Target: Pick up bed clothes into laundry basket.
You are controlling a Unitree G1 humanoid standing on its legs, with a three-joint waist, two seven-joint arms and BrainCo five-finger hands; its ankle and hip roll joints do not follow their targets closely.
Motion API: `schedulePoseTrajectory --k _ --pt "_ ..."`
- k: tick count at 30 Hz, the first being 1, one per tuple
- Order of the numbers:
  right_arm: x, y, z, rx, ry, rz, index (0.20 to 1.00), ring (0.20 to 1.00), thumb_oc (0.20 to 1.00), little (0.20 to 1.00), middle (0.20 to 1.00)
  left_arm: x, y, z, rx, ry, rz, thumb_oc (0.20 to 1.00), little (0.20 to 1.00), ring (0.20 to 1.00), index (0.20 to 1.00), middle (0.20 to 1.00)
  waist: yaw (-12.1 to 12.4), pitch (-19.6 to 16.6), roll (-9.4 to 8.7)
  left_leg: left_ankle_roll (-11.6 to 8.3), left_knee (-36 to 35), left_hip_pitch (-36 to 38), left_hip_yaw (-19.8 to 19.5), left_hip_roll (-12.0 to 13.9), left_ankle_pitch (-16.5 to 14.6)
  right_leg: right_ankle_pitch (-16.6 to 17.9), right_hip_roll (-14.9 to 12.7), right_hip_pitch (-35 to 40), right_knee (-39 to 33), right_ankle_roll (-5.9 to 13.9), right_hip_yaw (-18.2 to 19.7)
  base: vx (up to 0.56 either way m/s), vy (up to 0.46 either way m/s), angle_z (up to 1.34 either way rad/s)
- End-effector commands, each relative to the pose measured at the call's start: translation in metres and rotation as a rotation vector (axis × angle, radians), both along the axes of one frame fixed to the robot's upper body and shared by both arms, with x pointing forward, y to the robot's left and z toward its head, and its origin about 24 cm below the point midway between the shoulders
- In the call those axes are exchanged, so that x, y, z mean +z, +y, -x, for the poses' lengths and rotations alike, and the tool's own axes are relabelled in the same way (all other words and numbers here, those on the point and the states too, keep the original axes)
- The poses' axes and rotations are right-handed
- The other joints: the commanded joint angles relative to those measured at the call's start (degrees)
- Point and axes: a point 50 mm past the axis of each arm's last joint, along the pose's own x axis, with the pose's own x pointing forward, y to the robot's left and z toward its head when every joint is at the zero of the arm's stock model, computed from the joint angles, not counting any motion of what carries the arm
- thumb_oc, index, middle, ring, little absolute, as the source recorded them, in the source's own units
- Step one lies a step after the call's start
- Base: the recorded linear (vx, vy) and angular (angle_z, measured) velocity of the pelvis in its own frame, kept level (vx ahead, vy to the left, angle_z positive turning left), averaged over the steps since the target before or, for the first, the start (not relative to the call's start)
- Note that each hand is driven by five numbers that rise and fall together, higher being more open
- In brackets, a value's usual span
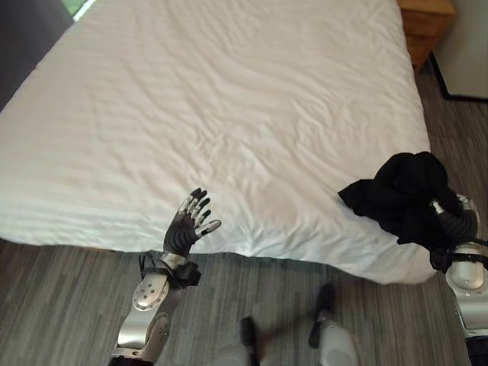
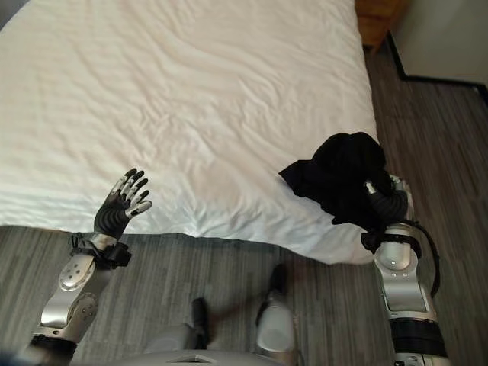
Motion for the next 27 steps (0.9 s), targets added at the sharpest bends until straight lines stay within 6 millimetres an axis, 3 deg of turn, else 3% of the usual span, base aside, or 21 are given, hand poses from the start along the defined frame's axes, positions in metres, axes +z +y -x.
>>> schedulePoseTrajectory --k 1,5,7,9,12,14,16,18,19,20,21,23,26,27 --pt "0.049 0.006 -0.022 0.084 -0.164 0.1 0.2 0.2 0.2 0.2 0.2 0.012 -0.01 0.007 -0.056 -0.075 -0.02 1.0 1.0 1.0 1.0 1.0 2.39 -2.21 0.37 -0.81 -3.04 1.39 0.07 -1.29 -2.94 -4.26 -1.41 4.29 3.47 4.43 3.28 -0.1 -0.116 -1.24" --pt "0.046 0.025 -0.032 0.161 -0.15 0.091 0.2 0.2 0.2 0.2 0.2 0.023 -0.034 0.01 -0.235 -0.123 -0.052 1.0 1.0 1.0 1.0 1.0 3.87 -3.95 -0.05 -1.36 -2.75 1.46 9.51 0.42 -2.2 -0.02 -7.59 10.88 1.26 5.98 -5.37 -0.08 -0.135 -1.78" --pt "0.041 0.04 -0.037 0.22 -0.134 0.078 0.2 0.2 0.2 0.2 0.2 0.025 -0.046 0.012 -0.294 -0.136 -0.108 1.0 1.0 1.0 1.0 1.0 3.59 -4.75 -0.54 -2.89 -2.56 1.26 14.5 3.0 -0.36 2.66 -8.24 11.93 -2.63 7.26 -8.09 -0.04 -0.298 -1.9" --pt "0.038 0.044 -0.037 0.24 -0.121 0.076 0.2 0.2 0.2 0.2 0.2 0.024 -0.048 0.01 -0.293 -0.139 -0.121 1.0 1.0 1.0 1.0 1.0 3.34 -4.8 -0.6 -3.58 -2.43 1.32 15.75 4.23 0.44 2.77 -7.49 11.79 -4.44 7.33 -7.68 0.0 -0.251 -1.56" --pt "0.03 0.053 -0.033 0.291 -0.09 0.067 0.2 0.2 0.2 0.2 0.2 0.017 -0.051 0.008 -0.276 -0.111 -0.121 1.0 1.0 1.0 1.0 1.0 2.5 -4.84 -0.77 -5.25 -1.67 3.25 18.77 7.53 1.88 0.94 -3.52 11.47 -9.12 6.4 -5.1 0.07 -0.396 -1.54" --pt "0.029 0.058 -0.03 0.315 -0.091 0.062 0.2 0.2 0.2 0.2 0.2 0.013 -0.051 0.003 -0.233 -0.094 -0.102 1.0 1.0 1.0 1.0 1.0 2.35 -4.05 -0.55 -6.77 3.61 3.91 20.93 11.73 2.01 -1.12 0.37 11.82 -11.47 4.58 -2.72 0.1 -0.452 -1.25" --pt "0.032 0.058 -0.031 0.337 -0.088 0.089 0.2 0.2 0.2 0.2 0.2 0.015 -0.053 -0.003 -0.203 -0.105 -0.073 1.0 1.0 1.0 1.0 1.0 3.08 -2.76 0.03 -8.15 13.93 1.7 17.48 15.62 4.26 -4.18 4.76 13.38 -13.35 2.26 -0.61 0.18 -0.425 -1.08" --pt "0.037 0.055 -0.031 0.337 -0.095 0.119 0.2 0.2 0.2 0.2 0.2 0.018 -0.054 -0.006 -0.172 -0.126 -0.072 1.0 1.0 1.0 1.0 1.0 3.89 -1.68 0.47 -9.54 23.34 -1.35 11.79 18.16 7.48 -6.21 7.53 15.64 -15.06 0.01 0.9 0.19 -0.31 -1.15" --pt "0.037 0.055 -0.031 0.337 -0.096 0.12 0.2 0.2 0.2 0.2 0.2 0.018 -0.054 -0.006 -0.172 -0.126 -0.072 1.0 1.0 1.0 1.0 1.0 3.75 -1.65 0.73 -9.68 23.83 -1.69 11.42 18.56 7.32 -6.24 7.86 15.74 -15.17 -0.09 0.71 0.3 -0.326 -1.2" --pt "0.036 0.052 -0.031 0.331 -0.075 0.141 0.2 0.2 0.2 0.2 0.2 0.018 -0.053 -0.009 -0.118 -0.126 -0.018 1.0 1.0 1.0 1.0 1.0 5.55 -0.32 0.01 -8.97 30.07 -7.47 4.33 14.15 4.33 -8.02 8.18 17.24 -15.95 -0.72 4.27 0.22 -0.182 -0.97" --pt "0.036 0.052 -0.032 0.33 -0.075 0.141 0.2 0.2 0.2 0.2 0.2 0.018 -0.053 -0.009 -0.118 -0.127 -0.017 1.0 1.0 1.0 1.0 1.0 5.54 -0.42 0.11 -8.85 30.61 -7.83 4.25 14.25 3.91 -8.1 8.17 17.09 -15.89 -0.66 4.28 0.31 -0.226 -1.1" --pt "0.034 0.051 -0.03 0.327 -0.07 0.134 0.2 0.2 0.2 0.2 0.2 0.017 -0.052 -0.008 -0.098 -0.121 -0.001 1.0 1.0 1.0 1.0 1.0 6.1 0.13 -0.47 -7.21 29.2 -11.15 4.56 11.09 2.68 -7.62 7.83 17.47 -16.11 -0.74 5.85 0.15 -0.073 -0.98" --pt "0.031 0.054 -0.03 0.337 -0.06 0.139 0.2 0.2 0.2 0.2 0.2 0.008 -0.052 -0.005 -0.088 -0.084 0.023 1.0 1.0 1.0 1.0 1.0 6.64 -0.24 -0.02 -7.4 22.21 -12.7 6.0 8.46 0.75 -9.36 7.78 19.55 -16.28 0.62 7.42 0.31 -0.019 -0.37" --pt "0.029 0.055 -0.031 0.344 -0.054 0.141 0.2 0.2 0.2 0.2 0.2 0.006 -0.05 -0.005 -0.078 -0.075 0.022 1.0 1.0 1.0 1.0 1.0 6.92 -0.58 0.34 -7.13 18.32 -12.94 6.51 7.45 1.47 -9.63 7.93 20.03 -16.28 0.92 7.61 0.31 0.052 -0.4"
